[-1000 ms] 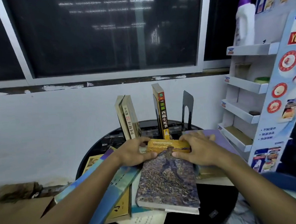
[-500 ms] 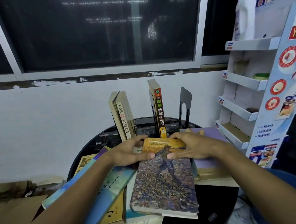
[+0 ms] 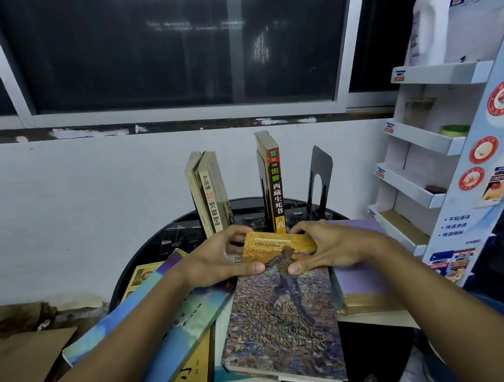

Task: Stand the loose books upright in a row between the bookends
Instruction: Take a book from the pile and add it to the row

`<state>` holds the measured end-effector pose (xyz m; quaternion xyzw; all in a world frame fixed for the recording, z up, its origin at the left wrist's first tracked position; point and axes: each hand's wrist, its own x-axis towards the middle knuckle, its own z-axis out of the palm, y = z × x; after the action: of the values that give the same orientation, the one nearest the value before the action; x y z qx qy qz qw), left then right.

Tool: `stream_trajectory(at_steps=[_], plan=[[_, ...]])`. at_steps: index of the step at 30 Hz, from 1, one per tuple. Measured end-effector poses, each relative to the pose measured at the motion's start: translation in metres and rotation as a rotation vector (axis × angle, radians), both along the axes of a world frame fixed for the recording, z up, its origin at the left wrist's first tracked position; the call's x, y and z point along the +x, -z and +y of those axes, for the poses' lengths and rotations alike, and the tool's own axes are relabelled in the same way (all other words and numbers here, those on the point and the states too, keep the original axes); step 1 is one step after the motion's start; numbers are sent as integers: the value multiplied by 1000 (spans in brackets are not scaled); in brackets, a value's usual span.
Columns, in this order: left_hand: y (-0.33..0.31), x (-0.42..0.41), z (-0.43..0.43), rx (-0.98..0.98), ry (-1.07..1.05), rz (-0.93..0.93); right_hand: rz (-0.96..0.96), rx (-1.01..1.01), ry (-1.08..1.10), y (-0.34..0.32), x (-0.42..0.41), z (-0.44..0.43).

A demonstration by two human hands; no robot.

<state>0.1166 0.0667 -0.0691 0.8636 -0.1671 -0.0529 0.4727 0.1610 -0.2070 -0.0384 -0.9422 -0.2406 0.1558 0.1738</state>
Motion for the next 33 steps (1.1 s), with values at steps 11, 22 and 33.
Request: stream_trajectory(at_steps=[11,22,33], plan=[[-27,-39,11,-337,-22,168,-269,53,-123,-55,-21,22],[-60,-68,-1,-458,-194,-246,-645,277,-261,-97,-35,32],[-52,-95,-38,-317,-74,-280,-859,232,-219,-82,-46,-6]])
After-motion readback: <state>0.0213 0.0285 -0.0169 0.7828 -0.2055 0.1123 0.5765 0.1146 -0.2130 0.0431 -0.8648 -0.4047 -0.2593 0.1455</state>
